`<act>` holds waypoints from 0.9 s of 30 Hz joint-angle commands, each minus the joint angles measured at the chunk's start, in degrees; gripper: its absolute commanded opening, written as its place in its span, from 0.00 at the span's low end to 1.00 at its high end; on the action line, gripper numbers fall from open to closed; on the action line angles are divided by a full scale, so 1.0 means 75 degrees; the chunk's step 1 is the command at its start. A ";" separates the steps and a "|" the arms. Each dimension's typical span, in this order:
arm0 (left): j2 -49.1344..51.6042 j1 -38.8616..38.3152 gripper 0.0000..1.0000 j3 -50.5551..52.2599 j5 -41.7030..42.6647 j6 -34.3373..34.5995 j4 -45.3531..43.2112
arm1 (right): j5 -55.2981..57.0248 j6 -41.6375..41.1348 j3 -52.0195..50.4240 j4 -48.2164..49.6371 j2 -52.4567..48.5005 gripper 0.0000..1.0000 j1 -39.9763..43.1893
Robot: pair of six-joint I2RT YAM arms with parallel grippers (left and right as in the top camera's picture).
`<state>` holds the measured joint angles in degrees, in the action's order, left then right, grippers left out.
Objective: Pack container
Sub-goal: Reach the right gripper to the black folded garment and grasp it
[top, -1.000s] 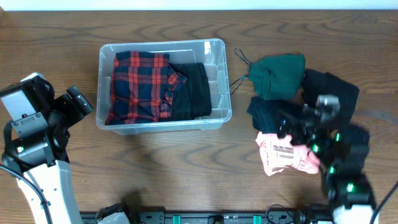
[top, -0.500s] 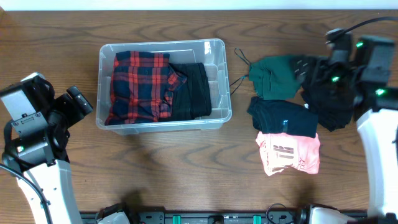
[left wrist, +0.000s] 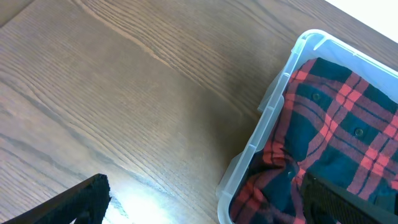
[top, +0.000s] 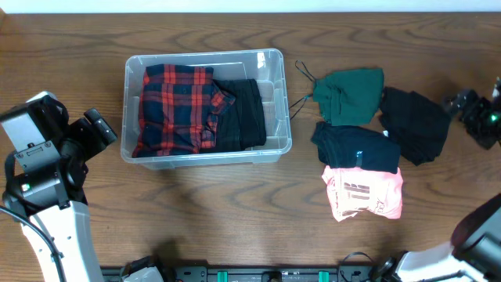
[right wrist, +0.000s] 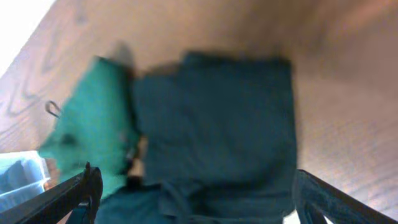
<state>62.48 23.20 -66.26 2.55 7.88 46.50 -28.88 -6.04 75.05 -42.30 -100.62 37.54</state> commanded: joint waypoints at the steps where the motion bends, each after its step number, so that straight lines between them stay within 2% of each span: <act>1: 0.0000 0.0047 0.98 -0.0111 -0.0119 0.0017 0.0026 | -0.0466 0.0079 0.0090 -0.0067 -0.0595 0.94 0.0198; 12: 0.0000 0.0047 0.98 -0.0111 -0.0119 0.0017 0.0026 | -0.0466 0.0449 0.0079 -0.0117 -0.2253 0.88 0.0423; 20: 0.0000 0.0047 0.98 -0.0111 -0.0119 0.0017 0.0026 | -0.0592 0.0676 -0.0137 0.0213 -0.2591 0.84 0.0309; 21: 0.0000 0.0050 0.98 -0.0111 -0.0119 0.0017 0.0026 | -0.0624 0.0679 -0.0178 0.0265 -0.2591 0.81 0.0277; 26: 0.0000 0.0050 0.98 -0.0111 -0.0119 0.0017 0.0026 | -0.0778 0.0670 -0.0428 0.0600 -0.2591 0.44 0.0070; 27: 0.0000 0.0047 0.98 -0.0111 -0.0119 0.0017 0.0023 | -0.0781 0.0670 -0.0475 0.0676 -0.2591 0.41 0.0035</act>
<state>62.48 23.20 -66.26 2.55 7.88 46.52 -35.77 -1.87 73.63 -37.52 -117.93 39.33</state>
